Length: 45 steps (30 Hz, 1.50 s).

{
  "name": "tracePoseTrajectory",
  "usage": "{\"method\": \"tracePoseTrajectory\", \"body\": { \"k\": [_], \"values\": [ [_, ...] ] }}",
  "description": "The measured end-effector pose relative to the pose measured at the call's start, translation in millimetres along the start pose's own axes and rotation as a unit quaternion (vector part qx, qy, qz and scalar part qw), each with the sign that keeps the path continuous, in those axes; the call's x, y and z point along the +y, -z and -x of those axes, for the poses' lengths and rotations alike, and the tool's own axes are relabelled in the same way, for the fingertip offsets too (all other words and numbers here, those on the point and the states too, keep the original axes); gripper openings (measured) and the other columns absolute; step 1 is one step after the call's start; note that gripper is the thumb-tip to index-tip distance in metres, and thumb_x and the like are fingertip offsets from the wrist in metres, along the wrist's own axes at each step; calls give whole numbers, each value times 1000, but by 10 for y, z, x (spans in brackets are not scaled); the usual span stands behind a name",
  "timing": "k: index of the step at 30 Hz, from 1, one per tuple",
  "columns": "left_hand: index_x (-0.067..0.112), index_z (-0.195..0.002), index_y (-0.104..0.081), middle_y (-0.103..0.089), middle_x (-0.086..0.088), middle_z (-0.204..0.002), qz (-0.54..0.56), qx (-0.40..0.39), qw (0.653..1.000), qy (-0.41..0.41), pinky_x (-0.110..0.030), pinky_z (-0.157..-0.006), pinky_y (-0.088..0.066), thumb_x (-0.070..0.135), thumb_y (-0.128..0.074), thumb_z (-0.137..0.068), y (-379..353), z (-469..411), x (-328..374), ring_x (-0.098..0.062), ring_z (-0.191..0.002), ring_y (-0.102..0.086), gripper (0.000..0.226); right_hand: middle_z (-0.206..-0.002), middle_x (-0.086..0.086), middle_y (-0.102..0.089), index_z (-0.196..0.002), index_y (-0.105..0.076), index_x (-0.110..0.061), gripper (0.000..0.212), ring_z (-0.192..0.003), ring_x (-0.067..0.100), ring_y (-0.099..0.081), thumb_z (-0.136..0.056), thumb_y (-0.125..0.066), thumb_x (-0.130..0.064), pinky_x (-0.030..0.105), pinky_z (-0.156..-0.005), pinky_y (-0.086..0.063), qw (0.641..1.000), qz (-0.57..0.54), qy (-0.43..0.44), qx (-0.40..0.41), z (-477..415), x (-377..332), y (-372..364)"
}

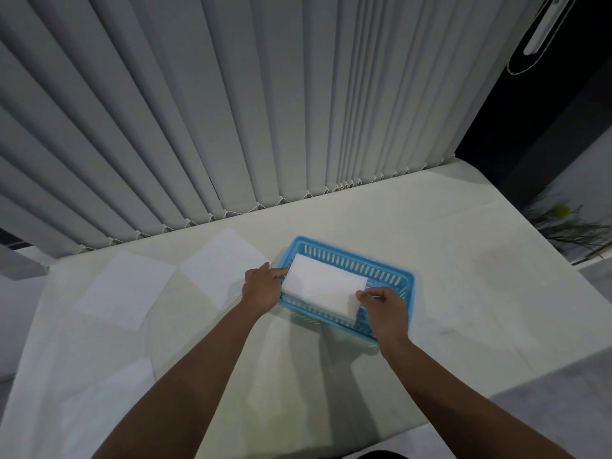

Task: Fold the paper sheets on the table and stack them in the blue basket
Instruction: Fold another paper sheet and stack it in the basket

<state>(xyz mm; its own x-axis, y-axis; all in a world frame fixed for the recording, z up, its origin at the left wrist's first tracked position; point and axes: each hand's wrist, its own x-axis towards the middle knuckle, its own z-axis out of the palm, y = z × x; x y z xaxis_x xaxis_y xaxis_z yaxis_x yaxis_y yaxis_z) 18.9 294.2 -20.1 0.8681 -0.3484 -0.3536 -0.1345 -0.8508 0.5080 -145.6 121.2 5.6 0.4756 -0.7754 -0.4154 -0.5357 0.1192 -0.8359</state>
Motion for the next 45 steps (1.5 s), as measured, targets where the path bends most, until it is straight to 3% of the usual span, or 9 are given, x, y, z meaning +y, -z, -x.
{"method": "tracePoseTrajectory", "body": {
  "k": [4, 14, 18, 22, 27, 32, 35, 40, 45],
  "values": [
    [28, -134, -53, -54, -9, -116, -39, 19, 999, -19, -37, -95, -44, 7, -29, -97, -17, 48, 33, -33, -115, -47, 49, -89, -3, -63, -102, -64, -17, 21, -88, 19, -61, -83, -69, -24, 33, -82, -48, 999, 29, 8, -13, 15, 34, 6],
    [28, -136, -48, -47, -8, -138, -99, 17, 994, -50, -33, -101, -37, 10, -32, -97, 19, 127, 62, -30, -126, -37, 47, -114, 6, -64, -113, -62, -15, 28, -100, 19, -59, -87, -65, -22, 34, -90, -47, 991, 102, 81, -1, 29, 128, -8],
    [24, -142, -39, -36, -4, -152, -66, 74, 991, -87, -41, -107, -33, 19, -37, -98, 88, 263, 202, -28, -134, -33, 44, -142, 4, -49, -132, -52, -19, 41, -129, 25, -44, -92, -56, -29, 39, -107, -35, 909, 300, 287, 4, 68, 120, -23],
    [32, -150, -15, -8, -5, -162, -171, 13, 975, -141, -46, -120, -13, 44, -24, -100, -23, 310, 283, -29, -145, -14, 52, -159, 5, -23, -147, -30, -20, 67, -146, 32, -18, -94, -17, -57, 50, -117, -15, 819, 465, 328, -76, 63, 168, -171],
    [35, -150, 5, 13, -9, -161, -248, -9, 958, -143, -54, -118, 3, 63, 5, -85, -165, 273, 134, -33, -148, 1, 71, -163, 3, -2, -153, -7, -20, 100, -149, 30, 0, -71, 27, -68, 50, -117, 1, 786, 524, 307, -117, -1, 273, -179],
    [34, -149, 10, 15, -7, -161, -265, 6, 952, -154, -56, -117, 6, 72, 21, -68, -135, 254, 76, -35, -149, 0, 91, -158, 5, -26, -148, -30, -18, 90, -144, 35, -25, -85, 7, -70, 58, -114, -14, 787, 529, 303, -101, 13, 275, -173],
    [33, -150, 9, 12, -3, -162, -229, 22, 962, -144, -53, -118, 5, 74, 19, -69, -46, 250, 45, -32, -148, -3, 91, -162, 1, -14, -151, -19, -25, 86, -148, 32, -10, -81, -7, -73, 52, -117, 2, 795, 522, 294, -96, 35, 105, -170],
    [30, -150, -18, -9, -4, -162, -151, 103, 981, -69, -49, -119, -8, 62, -15, -92, 235, 153, -208, -32, -146, -17, 67, -159, 0, -23, -148, -30, -24, 80, -145, 30, -17, -82, -17, -69, 49, -118, -4, 813, 472, 334, -77, -79, -336, -375],
    [22, -146, -31, -17, -10, -160, -173, 120, 978, 8, -49, -118, -17, 48, -33, -97, 544, 9, -656, -36, -143, -24, 56, -155, 1, -31, -144, -37, -24, 59, -141, 29, -25, -92, -41, -50, 48, -118, -14, 772, 485, 387, -139, -265, -720, -1011]
  ]
}}
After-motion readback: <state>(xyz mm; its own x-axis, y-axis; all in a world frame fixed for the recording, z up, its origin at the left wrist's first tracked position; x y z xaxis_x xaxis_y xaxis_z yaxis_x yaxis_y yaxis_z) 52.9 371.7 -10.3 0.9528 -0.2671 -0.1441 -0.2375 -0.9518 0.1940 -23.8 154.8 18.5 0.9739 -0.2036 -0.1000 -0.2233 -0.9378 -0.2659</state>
